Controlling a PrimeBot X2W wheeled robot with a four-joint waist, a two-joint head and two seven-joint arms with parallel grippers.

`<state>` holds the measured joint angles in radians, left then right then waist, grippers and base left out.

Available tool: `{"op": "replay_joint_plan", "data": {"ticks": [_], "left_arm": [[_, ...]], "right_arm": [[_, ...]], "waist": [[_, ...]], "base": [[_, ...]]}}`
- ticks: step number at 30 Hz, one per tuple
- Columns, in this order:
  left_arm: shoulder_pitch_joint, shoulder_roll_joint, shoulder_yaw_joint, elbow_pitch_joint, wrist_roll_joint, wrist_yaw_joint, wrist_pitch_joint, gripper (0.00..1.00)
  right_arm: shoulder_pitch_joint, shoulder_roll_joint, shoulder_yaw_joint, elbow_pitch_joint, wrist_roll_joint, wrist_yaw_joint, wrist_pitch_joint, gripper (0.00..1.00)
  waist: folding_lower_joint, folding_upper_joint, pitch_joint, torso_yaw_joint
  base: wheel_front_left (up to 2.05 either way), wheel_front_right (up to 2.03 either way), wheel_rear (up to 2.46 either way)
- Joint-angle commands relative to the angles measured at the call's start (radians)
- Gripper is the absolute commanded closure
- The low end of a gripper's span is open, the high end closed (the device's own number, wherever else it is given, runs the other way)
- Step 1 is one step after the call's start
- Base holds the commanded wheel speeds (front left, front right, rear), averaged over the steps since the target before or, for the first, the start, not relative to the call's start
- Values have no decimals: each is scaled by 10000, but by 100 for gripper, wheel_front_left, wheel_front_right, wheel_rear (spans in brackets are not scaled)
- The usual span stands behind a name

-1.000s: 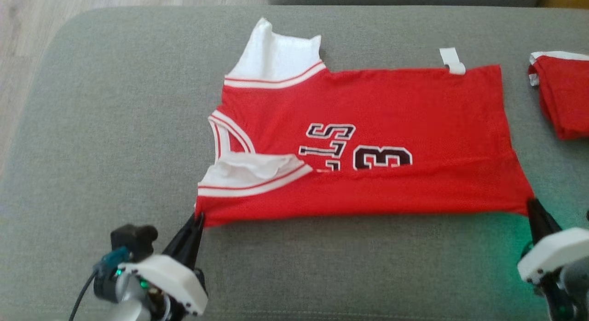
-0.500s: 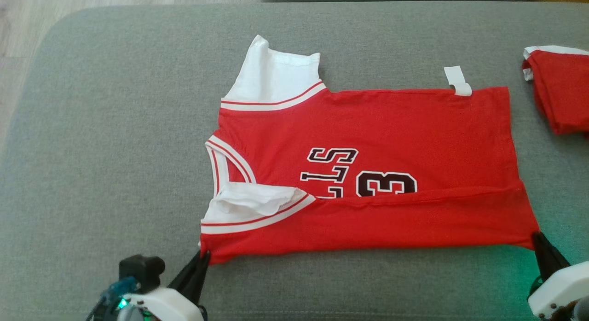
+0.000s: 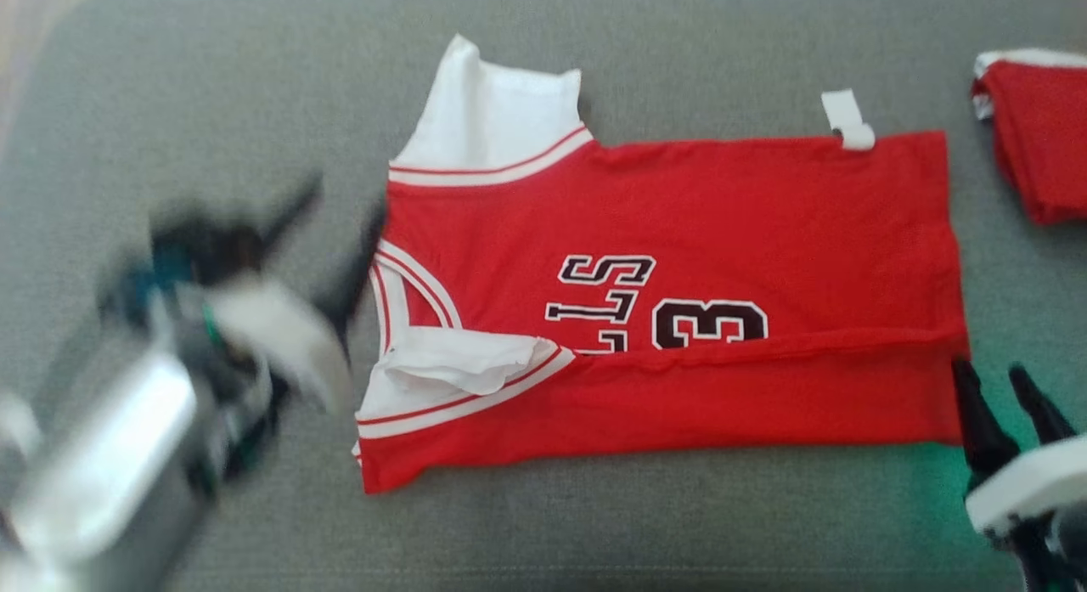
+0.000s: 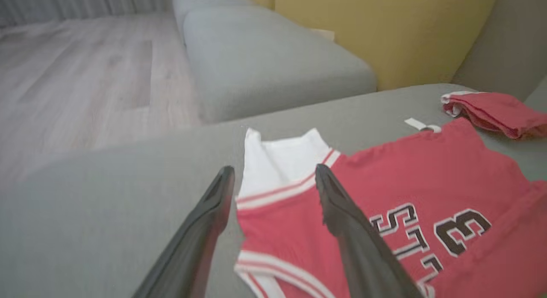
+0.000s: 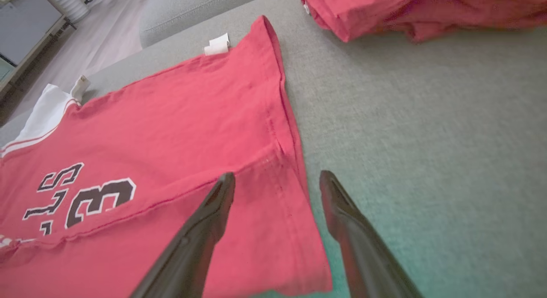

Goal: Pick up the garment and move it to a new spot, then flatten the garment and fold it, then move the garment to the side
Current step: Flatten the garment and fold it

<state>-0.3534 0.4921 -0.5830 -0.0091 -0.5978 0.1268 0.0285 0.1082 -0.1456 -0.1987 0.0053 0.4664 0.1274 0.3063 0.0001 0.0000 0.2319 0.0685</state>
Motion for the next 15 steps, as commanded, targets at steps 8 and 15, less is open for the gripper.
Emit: {"op": "replay_joint_plan", "data": {"ticks": [8,15], "left_arm": [[-5010,86,343,1750,-826,-2181,1951,0],[-7308,9,-334,4090,-1944,-2563,3265,0]], "right_arm": [[-1188,-362,412,-693,-11,33,-74,0],[-1556,-299,591,-813,-30,33,-105,0]], "waist": [[-1,0,1747,-556],[-1,0,2592,-1104]], "base": [[0,0,0],[0,0,0]]}}
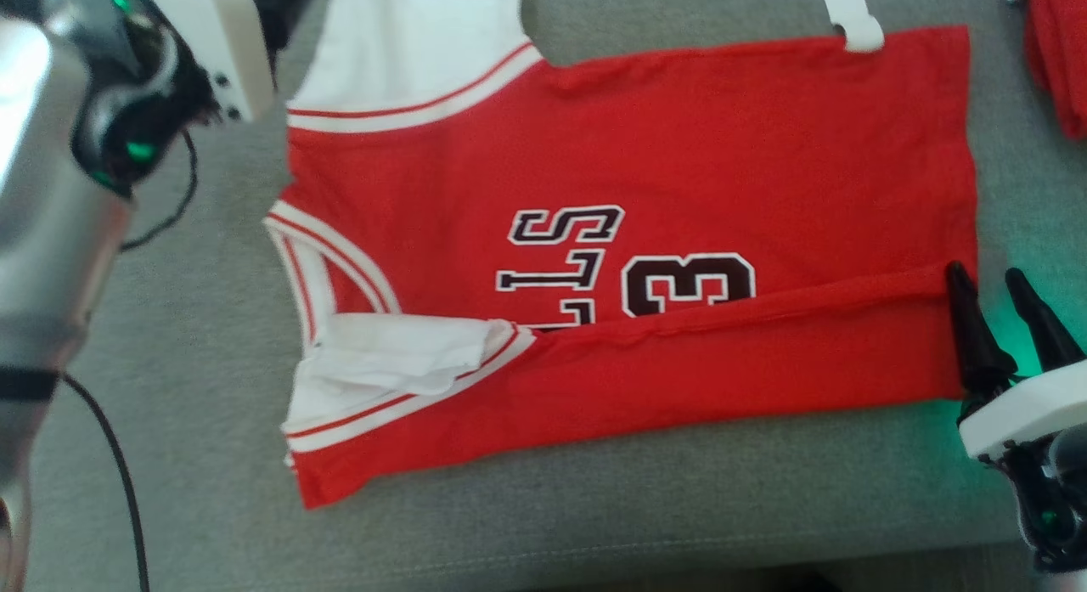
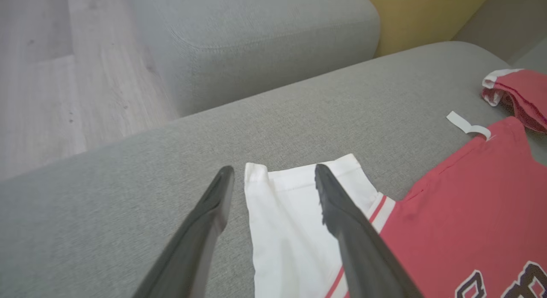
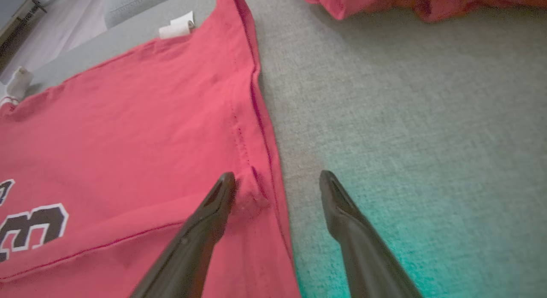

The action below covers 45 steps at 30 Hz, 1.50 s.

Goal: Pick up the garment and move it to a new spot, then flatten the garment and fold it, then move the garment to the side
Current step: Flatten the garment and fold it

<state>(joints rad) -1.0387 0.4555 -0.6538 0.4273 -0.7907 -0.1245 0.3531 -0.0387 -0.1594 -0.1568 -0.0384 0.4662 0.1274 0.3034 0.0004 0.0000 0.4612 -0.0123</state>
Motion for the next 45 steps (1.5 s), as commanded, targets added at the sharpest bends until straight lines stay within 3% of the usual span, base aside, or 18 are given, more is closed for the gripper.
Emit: {"op": "replay_joint_plan", "data": {"ticks": [1,7,15,30,33,41,45], "left_arm": [[-668,384,260,11,-137,-53,107,0],[-1592,643,-462,1204,-647,-58,236,0],[-2344,833,-1104,2586,-462,-60,-152,0],[-2892,1061,-2137,2553,-1593,-61,-103,0],[-2955,1188,-2453,2429,-1831,-61,-105,100],[-3010,1315,-3064,2288,-2059,-61,-636,100],[-2930,1405,-3475,1992,-2338,-61,-1018,100]], "right_arm": [[-109,-151,182,-390,-36,33,-86,0],[-203,-85,235,-471,-41,33,-146,0],[-274,184,317,-487,293,33,-290,0],[-398,270,375,-305,189,33,-513,0],[-465,268,365,-282,214,33,-548,0],[-748,85,419,-642,206,33,-667,0],[-1826,-174,922,-821,146,33,-59,0]], "waist": [[-4,0,387,-363],[-4,0,888,-687],[-4,0,1183,-876],[-4,0,1400,-1051],[-4,0,1431,-1100],[-4,0,1096,-972],[-4,0,687,-890]], "base": [[0,0,0],[0,0,0],[0,0,0],[0,0,0],[0,0,0],[0,0,0],[0,0,0]]}}
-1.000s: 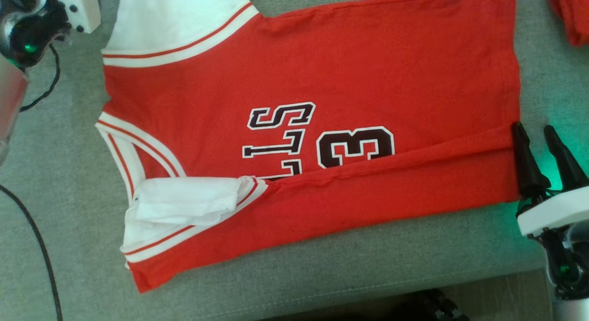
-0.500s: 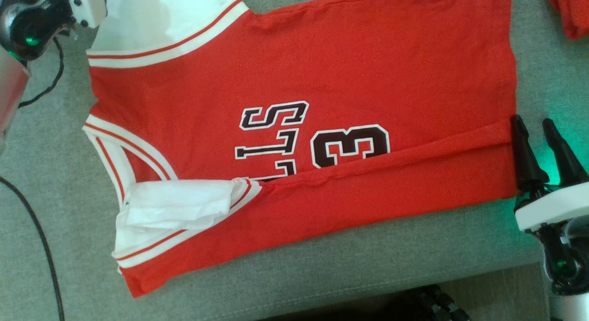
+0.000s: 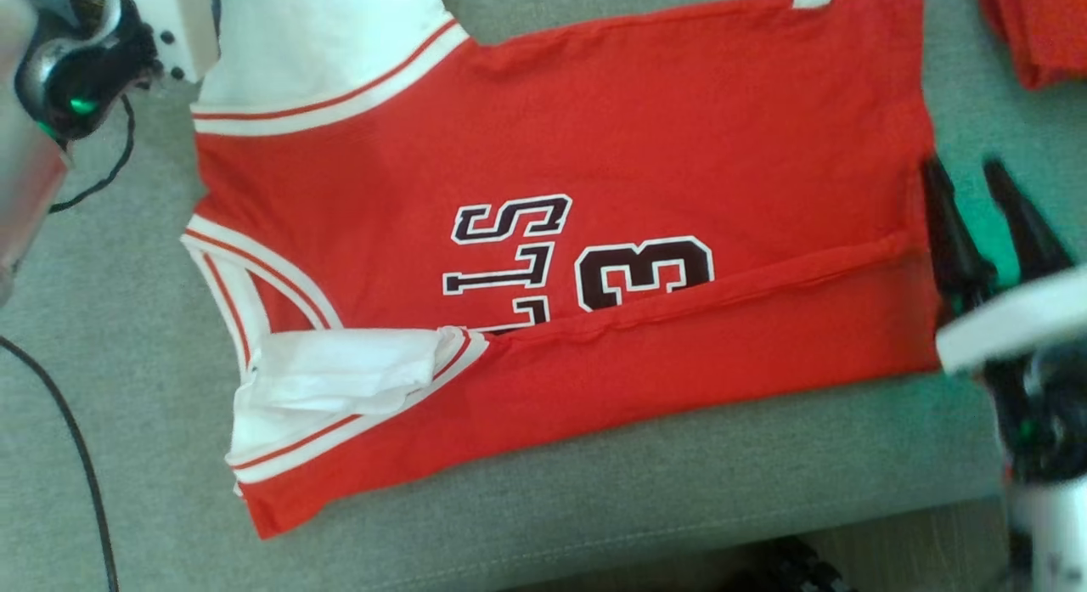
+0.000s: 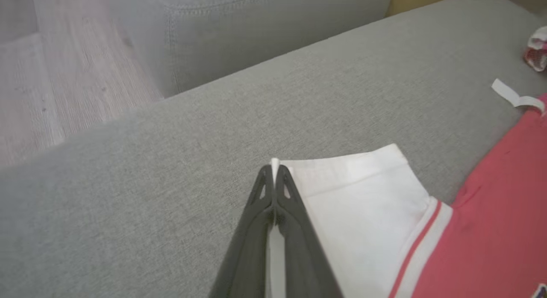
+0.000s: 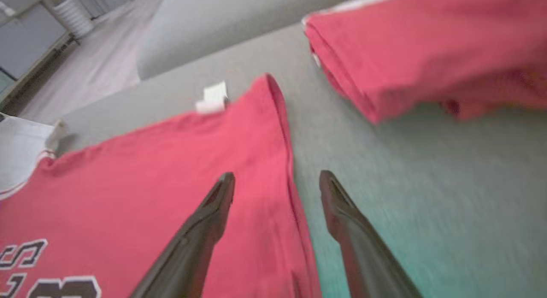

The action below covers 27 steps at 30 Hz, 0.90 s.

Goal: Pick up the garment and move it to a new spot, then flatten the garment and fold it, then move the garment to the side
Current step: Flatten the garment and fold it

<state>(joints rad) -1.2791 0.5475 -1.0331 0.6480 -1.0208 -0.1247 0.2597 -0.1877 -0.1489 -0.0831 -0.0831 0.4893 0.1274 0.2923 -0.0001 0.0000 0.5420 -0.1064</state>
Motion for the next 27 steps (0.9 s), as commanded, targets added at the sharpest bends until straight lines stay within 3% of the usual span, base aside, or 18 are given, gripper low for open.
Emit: {"op": "replay_joint_plan", "data": {"ticks": [1,11,22,23,25,26,27], "left_arm": [[-530,505,220,-299,-61,-59,-172,100],[-744,464,-663,-1026,-495,-59,-688,100],[-1147,482,-1397,-1174,-923,-59,-1011,100],[-1174,486,-1451,-1156,-965,-59,-1047,100],[-1205,500,-1568,-1116,-1038,-59,-1124,100],[-1205,500,-1568,-1116,-1038,-59,-1124,100],[-1216,508,-1626,-1097,-1074,-59,-1156,100]], "right_arm": [[-686,-331,266,-267,-169,33,213,0],[-4193,-646,679,2717,-1173,33,2044,0],[-5570,-576,628,4556,-1227,33,2393,0],[-5613,-577,621,4627,-1226,33,2368,2],[-5675,-560,600,4777,-1202,33,2352,15],[-5675,-560,600,4777,-1202,33,2352,15],[-5699,-548,613,4827,-1177,33,2329,32]], "waist": [[1,0,-189,88],[1,0,-512,541],[1,0,-427,764],[1,0,-418,770],[1,0,-414,771],[1,0,-414,771],[1,0,-415,770]], "base": [[0,0,0],[0,0,0],[0,0,0],[0,0,0],[0,0,0],[0,0,0],[0,0,0]]}}
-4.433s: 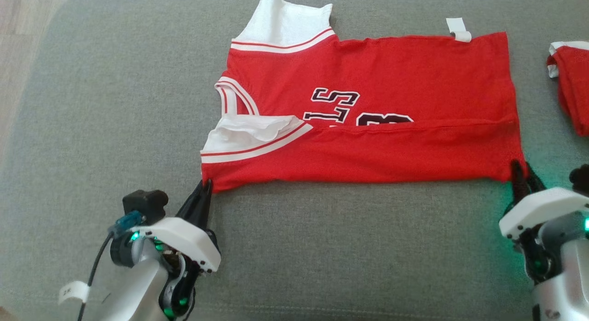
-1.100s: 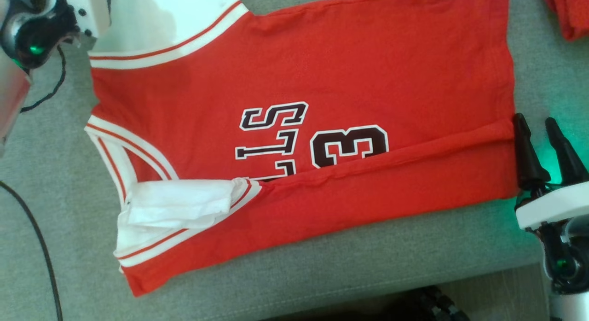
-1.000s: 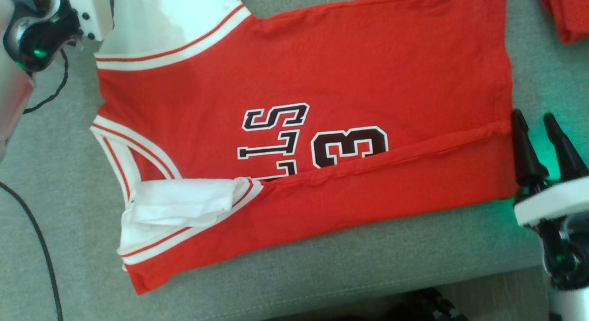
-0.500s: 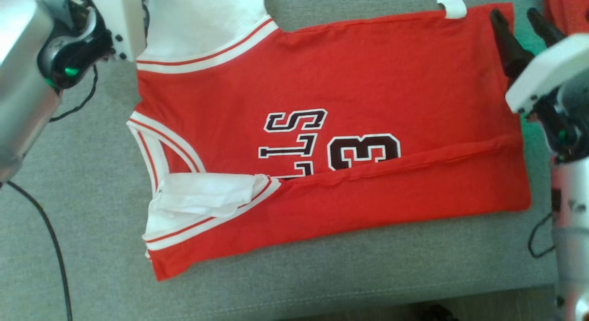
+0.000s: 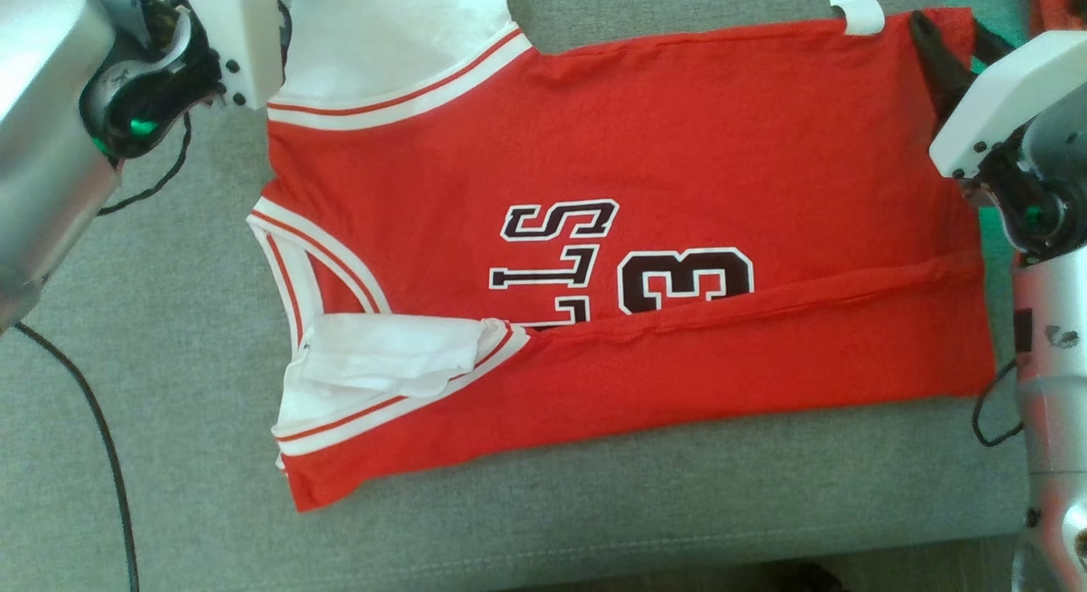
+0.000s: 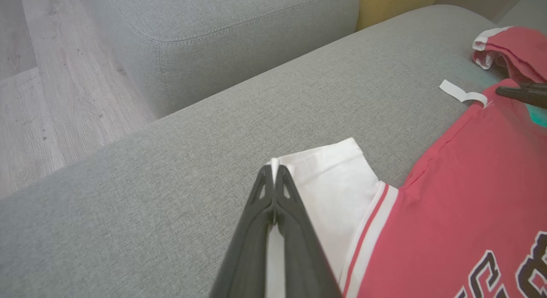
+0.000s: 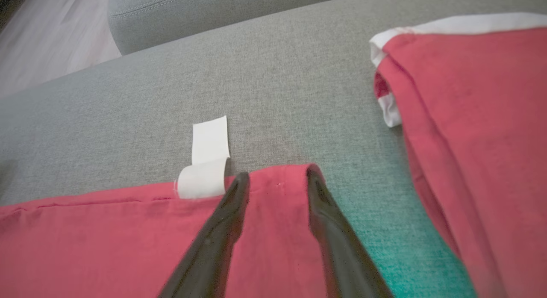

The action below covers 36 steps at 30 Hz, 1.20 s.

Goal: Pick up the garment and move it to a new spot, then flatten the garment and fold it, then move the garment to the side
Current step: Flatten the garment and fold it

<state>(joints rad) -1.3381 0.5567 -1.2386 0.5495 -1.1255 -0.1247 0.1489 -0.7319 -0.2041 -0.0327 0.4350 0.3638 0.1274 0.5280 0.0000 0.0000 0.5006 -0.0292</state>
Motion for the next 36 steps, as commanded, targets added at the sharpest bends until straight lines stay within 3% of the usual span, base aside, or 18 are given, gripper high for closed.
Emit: {"op": "replay_joint_plan", "data": {"ticks": [1,2,3,10,22,36], "left_arm": [[-639,426,375,-95,-62,-59,-79,100],[-654,437,323,-80,-91,-59,-112,100],[-683,453,273,-65,-87,-59,-178,100],[-1074,488,47,144,347,-59,-1506,100],[-958,558,-228,24,31,-59,-2877,100],[1274,1642,-368,-2300,-86,-9,-3774,100]], "right_arm": [[-277,18,119,-317,94,33,-61,64],[-298,27,138,-314,118,33,-135,93],[-324,29,136,-309,137,33,-218,100],[-696,-3,68,-338,262,33,-904,100],[-561,-351,-428,-7,803,33,-1494,100],[1586,-717,-910,-444,1794,33,-1625,100]], "waist": [[0,0,-2,-7],[0,0,0,-11],[0,0,-1,-14],[0,0,-38,-33],[0,0,-809,332],[0,0,-1845,1070]], "base": [[0,0,0],[0,0,0],[0,0,0],[0,0,0],[0,0,0],[0,0,0]]}}
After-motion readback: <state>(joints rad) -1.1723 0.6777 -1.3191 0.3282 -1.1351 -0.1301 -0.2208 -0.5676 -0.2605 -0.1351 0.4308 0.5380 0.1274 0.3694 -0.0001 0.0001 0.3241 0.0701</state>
